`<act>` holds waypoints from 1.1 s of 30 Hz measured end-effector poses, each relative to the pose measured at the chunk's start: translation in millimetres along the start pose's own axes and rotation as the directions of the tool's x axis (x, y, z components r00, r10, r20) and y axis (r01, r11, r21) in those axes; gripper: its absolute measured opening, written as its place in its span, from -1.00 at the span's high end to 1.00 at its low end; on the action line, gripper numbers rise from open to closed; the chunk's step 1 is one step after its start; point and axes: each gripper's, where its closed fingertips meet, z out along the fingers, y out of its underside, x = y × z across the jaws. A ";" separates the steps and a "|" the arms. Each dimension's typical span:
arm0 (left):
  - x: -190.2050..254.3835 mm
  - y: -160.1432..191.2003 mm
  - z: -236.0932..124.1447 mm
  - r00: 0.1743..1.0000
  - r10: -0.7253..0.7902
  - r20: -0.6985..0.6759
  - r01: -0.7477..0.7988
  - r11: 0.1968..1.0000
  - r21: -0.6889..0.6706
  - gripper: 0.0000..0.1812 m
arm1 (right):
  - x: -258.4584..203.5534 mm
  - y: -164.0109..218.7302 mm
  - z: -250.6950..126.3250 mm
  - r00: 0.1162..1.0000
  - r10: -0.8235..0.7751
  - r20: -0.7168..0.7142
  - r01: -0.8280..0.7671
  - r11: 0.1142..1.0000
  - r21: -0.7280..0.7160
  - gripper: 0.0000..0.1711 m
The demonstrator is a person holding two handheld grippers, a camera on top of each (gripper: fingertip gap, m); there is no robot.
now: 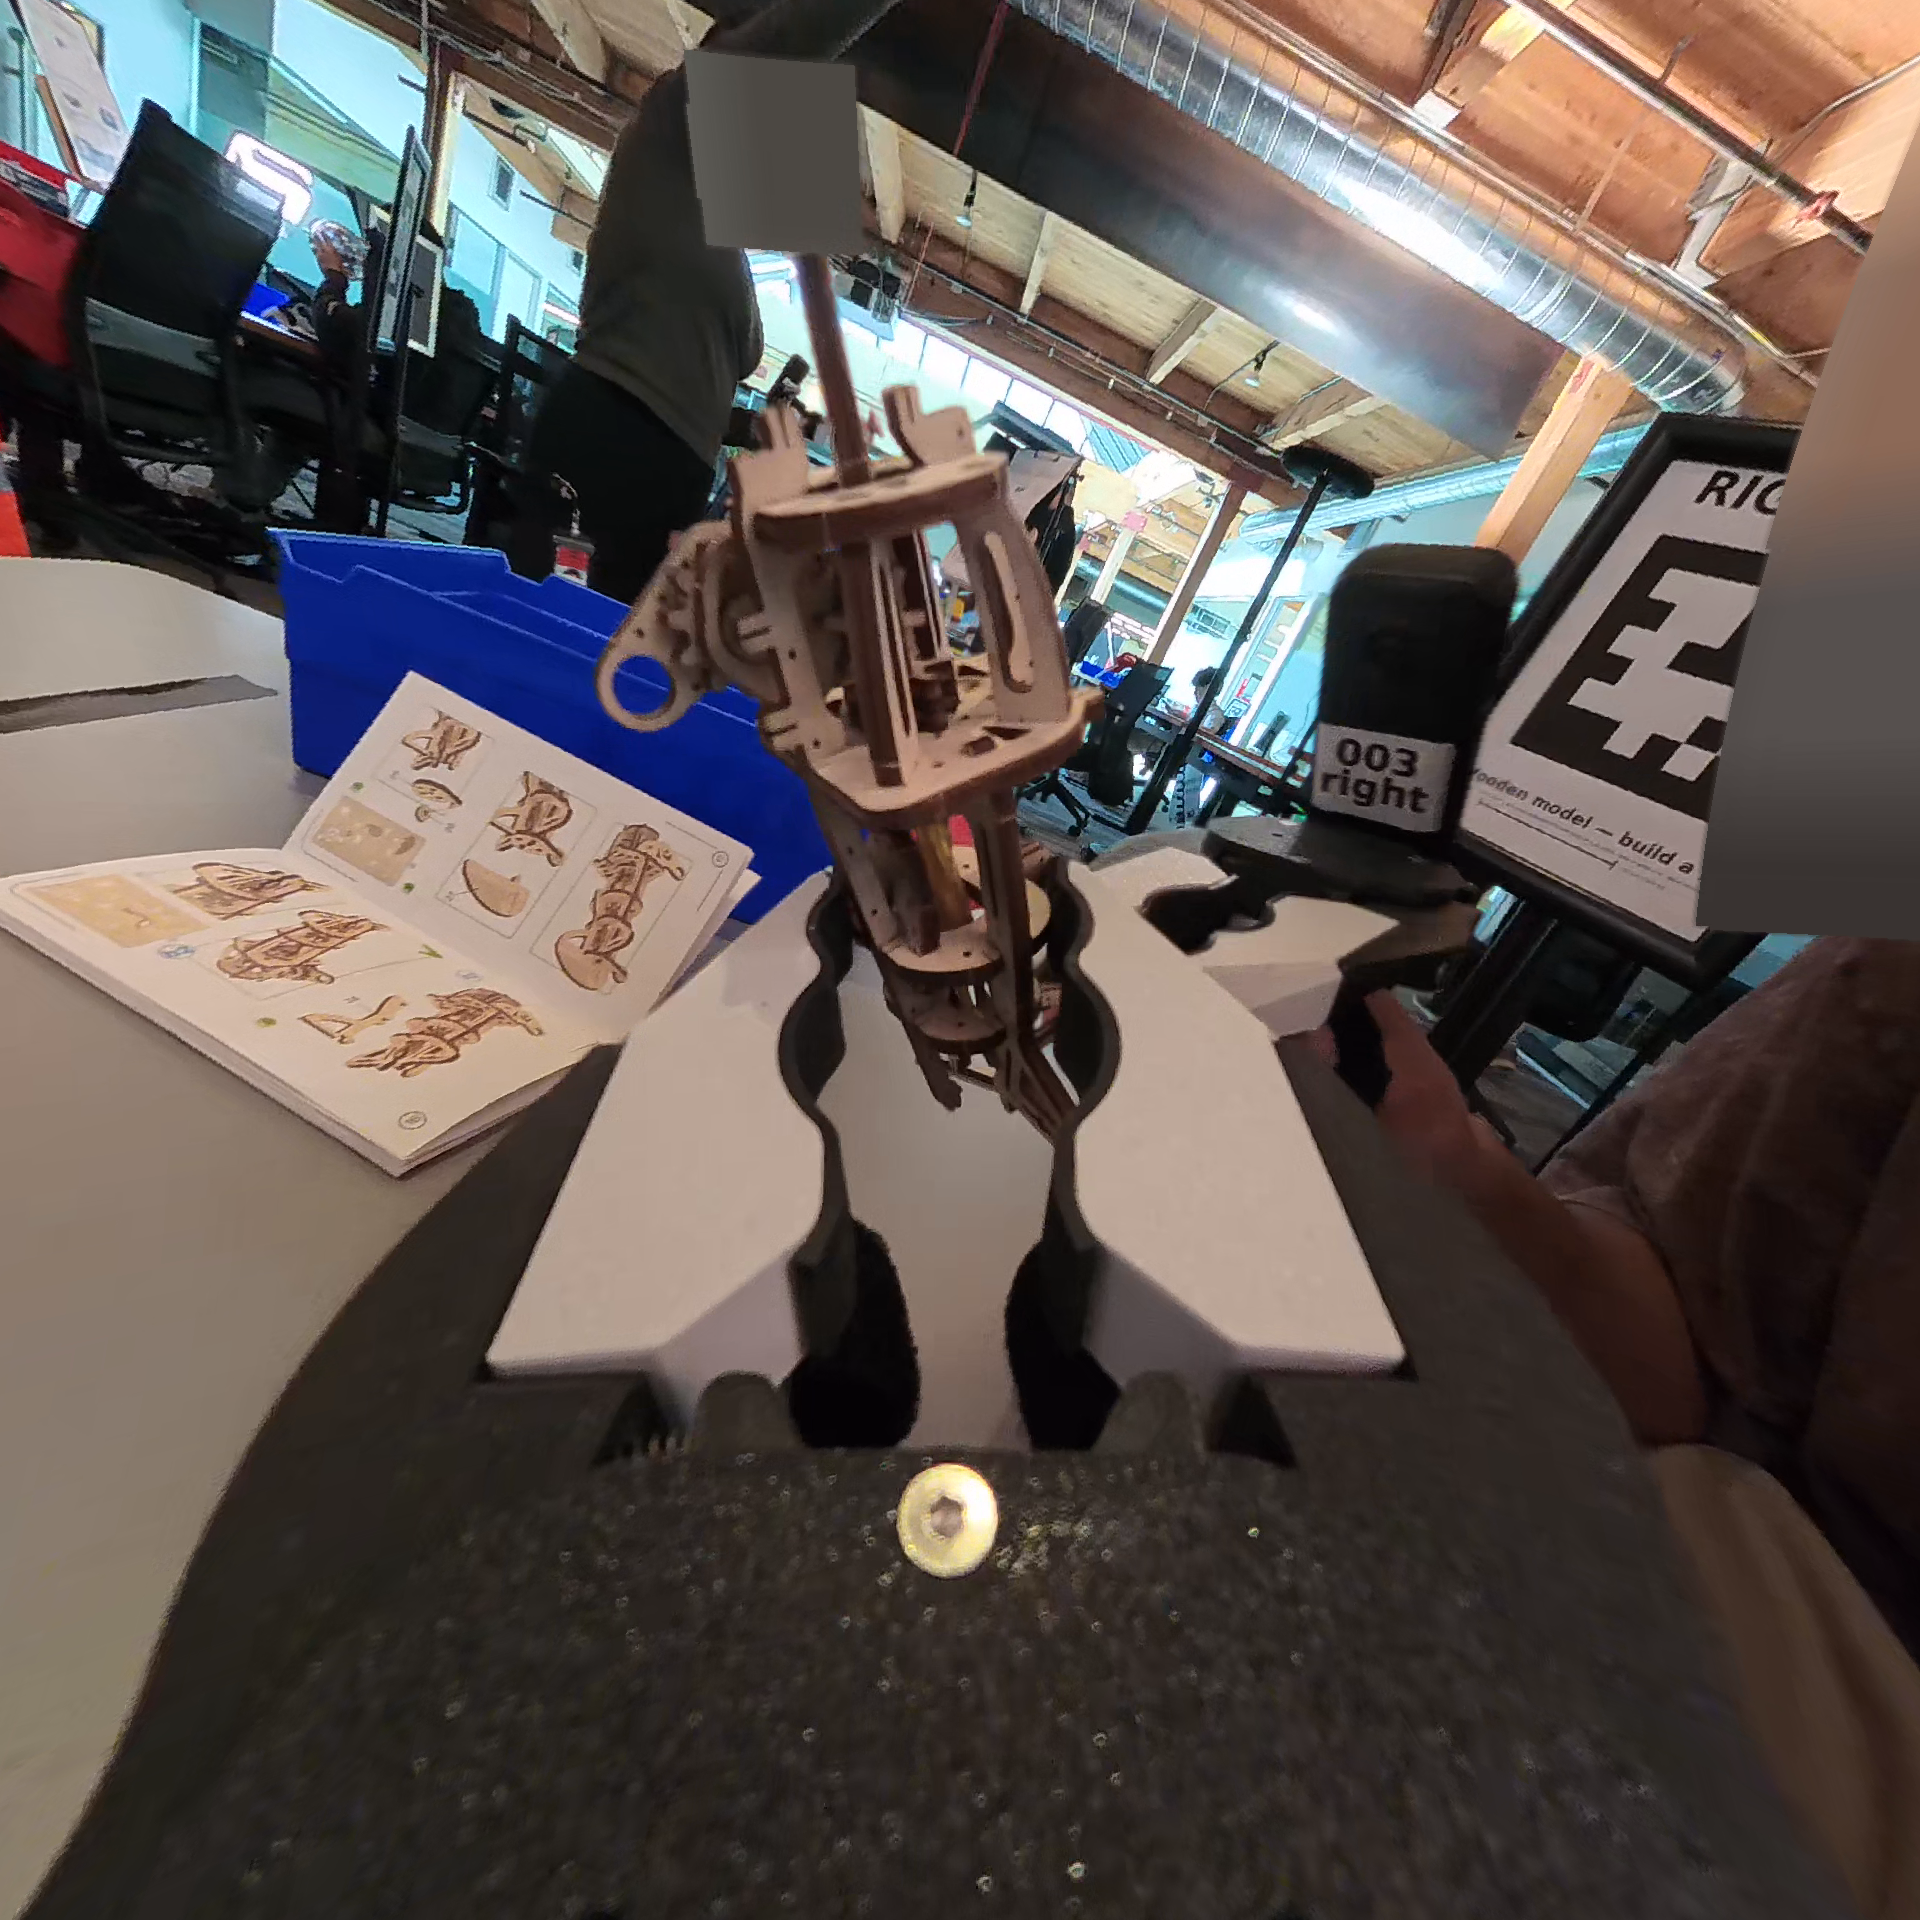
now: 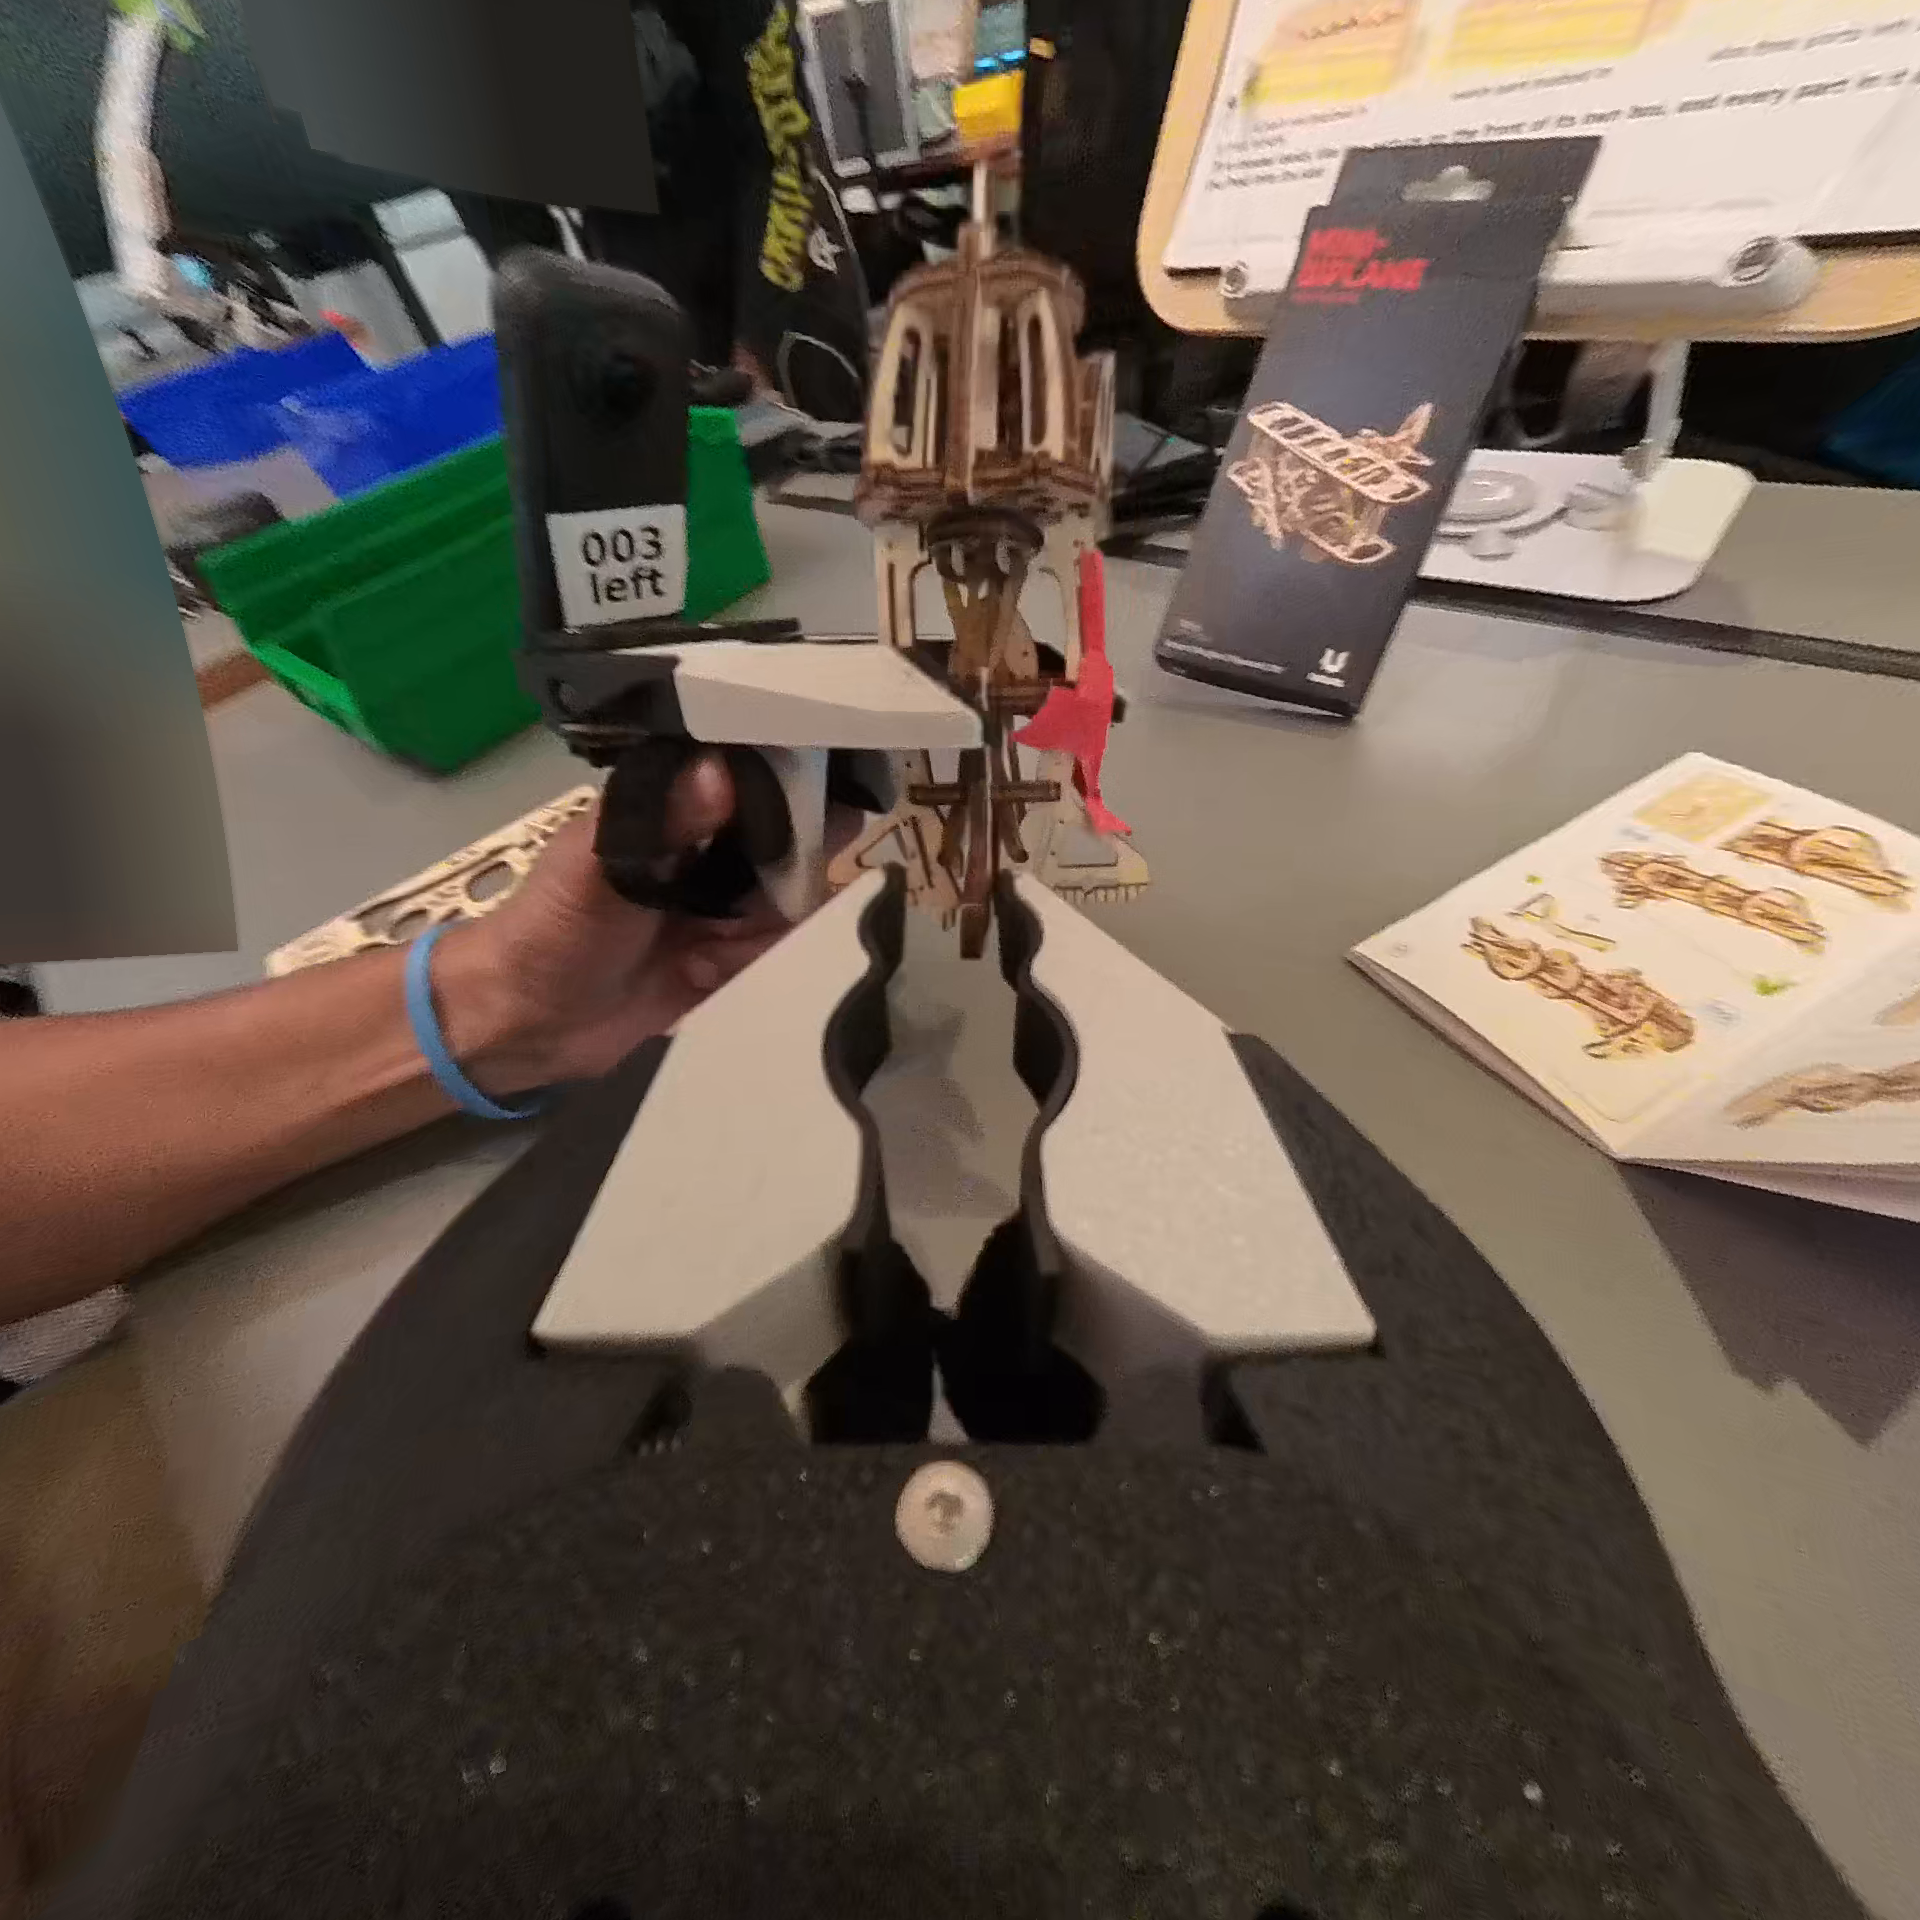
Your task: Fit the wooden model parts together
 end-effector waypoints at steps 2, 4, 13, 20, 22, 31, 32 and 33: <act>3.6 -0.8 0.6 1.000 -0.009 -0.024 0.009 1.000 0.004 0.62 | -0.8 -4.1 -4.4 0.998 0.009 0.054 -0.010 1.000 0.023 0.81; 7.5 -0.6 1.2 0.998 -0.030 -0.060 0.030 1.000 0.004 0.61 | 5.0 -11.0 -10.0 0.996 -0.021 0.082 0.016 0.998 0.060 0.66; 32.9 -4.2 0.5 0.958 -0.112 -0.263 0.120 0.993 0.013 0.61 | -19.6 -5.0 -10.7 0.799 0.252 0.546 -0.206 0.968 -0.146 0.32; 44.6 3.0 4.1 0.930 -0.141 -0.339 0.137 0.990 -0.034 0.62 | -35.3 -5.1 -9.5 0.644 0.345 0.683 -0.266 0.938 -0.223 0.50; 46.0 5.2 5.3 0.928 -0.142 -0.343 0.135 0.990 -0.045 0.62 | -34.8 -4.7 -10.5 0.642 0.343 0.686 -0.262 0.939 -0.224 0.61; 49.3 6.7 6.5 0.921 -0.143 -0.362 0.134 0.990 -0.049 0.62 | -35.3 -1.1 -11.3 0.695 0.303 0.652 -0.217 0.953 -0.212 0.66; 49.3 6.9 6.7 0.923 -0.138 -0.360 0.129 0.990 -0.048 0.62 | -35.1 -1.0 -11.4 0.697 0.304 0.650 -0.218 0.953 -0.212 0.66; 49.9 7.2 6.5 0.922 -0.138 -0.362 0.129 0.990 -0.051 0.62 | -35.5 -0.7 -11.9 0.694 0.309 0.651 -0.221 0.951 -0.216 0.67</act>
